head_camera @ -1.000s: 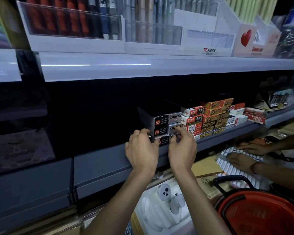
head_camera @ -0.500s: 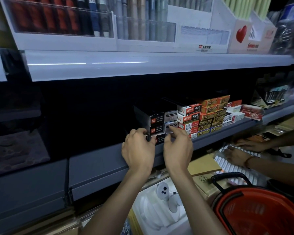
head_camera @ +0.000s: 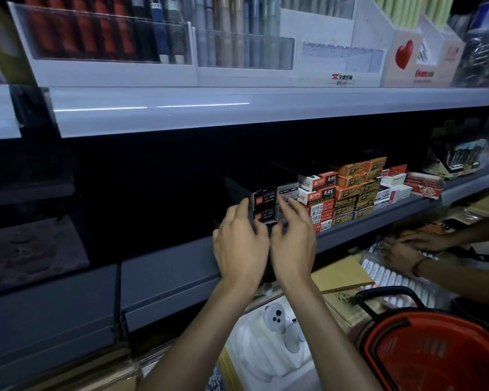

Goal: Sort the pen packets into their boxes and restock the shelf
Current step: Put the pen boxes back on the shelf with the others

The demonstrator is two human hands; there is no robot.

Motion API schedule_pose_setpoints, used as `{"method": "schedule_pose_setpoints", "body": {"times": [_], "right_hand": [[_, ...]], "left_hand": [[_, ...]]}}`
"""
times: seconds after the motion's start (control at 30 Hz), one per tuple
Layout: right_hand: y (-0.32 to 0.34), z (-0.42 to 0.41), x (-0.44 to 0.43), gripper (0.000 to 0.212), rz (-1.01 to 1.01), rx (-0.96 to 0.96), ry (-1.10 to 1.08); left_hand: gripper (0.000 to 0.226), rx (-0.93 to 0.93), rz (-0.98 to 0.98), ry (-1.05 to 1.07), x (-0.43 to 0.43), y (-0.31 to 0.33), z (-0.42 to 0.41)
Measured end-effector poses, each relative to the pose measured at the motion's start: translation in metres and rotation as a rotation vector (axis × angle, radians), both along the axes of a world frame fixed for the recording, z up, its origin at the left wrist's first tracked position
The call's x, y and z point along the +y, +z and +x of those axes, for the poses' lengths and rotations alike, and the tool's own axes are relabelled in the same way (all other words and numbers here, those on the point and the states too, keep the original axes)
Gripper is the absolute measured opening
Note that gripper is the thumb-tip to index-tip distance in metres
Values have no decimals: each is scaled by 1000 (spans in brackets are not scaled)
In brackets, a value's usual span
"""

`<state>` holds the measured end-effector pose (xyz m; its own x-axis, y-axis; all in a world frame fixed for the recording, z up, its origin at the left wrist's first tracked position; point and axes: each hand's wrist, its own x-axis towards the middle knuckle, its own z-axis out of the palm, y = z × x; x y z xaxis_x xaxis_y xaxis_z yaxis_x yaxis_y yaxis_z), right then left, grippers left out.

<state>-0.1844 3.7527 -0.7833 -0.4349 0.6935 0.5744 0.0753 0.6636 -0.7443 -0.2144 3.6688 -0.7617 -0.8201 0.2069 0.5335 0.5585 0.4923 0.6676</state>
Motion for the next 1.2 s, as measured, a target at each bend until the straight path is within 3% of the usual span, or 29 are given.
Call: {"method": "schedule_pose_setpoints", "body": {"times": [0.7, 0.87, 1.07, 1.2], "right_hand": [[-14, 20, 30, 67, 229, -176, 23], [-13, 19, 33, 68, 286, -215, 63], [-5, 14, 37, 40, 211, 17, -39], [16, 15, 53, 34, 268, 30, -98]], "left_hand": [[54, 77, 107, -270, -17, -12, -21], [44, 51, 264, -233, -8, -17, -22], [48, -95, 437, -42, 14, -13, -20], [48, -126, 448, 26, 20, -11, -20]]}}
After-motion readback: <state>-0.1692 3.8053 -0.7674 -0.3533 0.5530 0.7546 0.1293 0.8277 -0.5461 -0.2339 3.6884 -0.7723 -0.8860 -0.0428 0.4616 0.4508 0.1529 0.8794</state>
